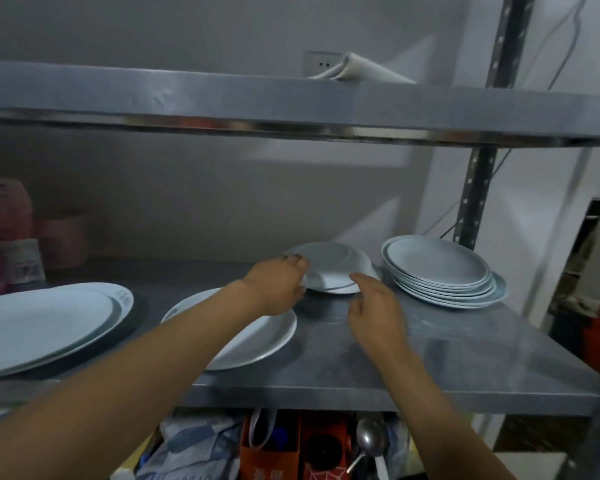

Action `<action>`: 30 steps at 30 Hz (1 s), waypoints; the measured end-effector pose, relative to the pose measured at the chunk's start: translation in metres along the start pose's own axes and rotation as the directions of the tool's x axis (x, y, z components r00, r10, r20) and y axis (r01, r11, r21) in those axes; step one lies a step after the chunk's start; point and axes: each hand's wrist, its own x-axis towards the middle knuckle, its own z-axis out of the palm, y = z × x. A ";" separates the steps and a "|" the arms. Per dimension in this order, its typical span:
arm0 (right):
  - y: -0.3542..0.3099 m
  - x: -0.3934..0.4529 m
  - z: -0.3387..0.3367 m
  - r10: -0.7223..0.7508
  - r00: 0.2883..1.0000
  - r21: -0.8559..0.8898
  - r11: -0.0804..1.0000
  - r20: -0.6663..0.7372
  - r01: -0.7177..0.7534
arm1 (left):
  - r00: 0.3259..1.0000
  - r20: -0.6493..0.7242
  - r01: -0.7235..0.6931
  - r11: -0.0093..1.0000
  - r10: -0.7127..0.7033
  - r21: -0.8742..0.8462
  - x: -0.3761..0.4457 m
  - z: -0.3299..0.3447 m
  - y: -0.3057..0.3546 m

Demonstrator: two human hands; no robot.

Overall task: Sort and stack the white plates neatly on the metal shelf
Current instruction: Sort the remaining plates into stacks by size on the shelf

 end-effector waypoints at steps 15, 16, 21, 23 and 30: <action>0.013 0.004 0.010 0.097 0.994 0.076 0.993 -0.056 -0.093 | 0.993 0.103 -0.063 0.996 0.056 0.064 0.063 0.044 0.003; 0.013 0.004 0.009 0.100 0.994 0.069 0.993 -0.051 -0.097 | 0.993 0.106 -0.054 0.997 0.049 0.049 0.064 0.045 0.003; 0.014 0.004 0.007 0.099 0.995 0.062 0.993 -0.023 -0.097 | 0.988 0.149 -0.050 0.997 0.040 0.065 0.068 0.038 0.004; 0.013 0.003 0.007 0.091 0.996 0.047 0.995 -0.023 -0.090 | 0.994 0.105 -0.019 0.994 0.008 0.106 0.066 0.034 0.007; 0.011 0.001 0.007 0.074 0.997 0.049 0.996 -0.024 -0.073 | 0.985 -0.114 0.155 0.961 -0.131 0.230 0.061 0.039 0.014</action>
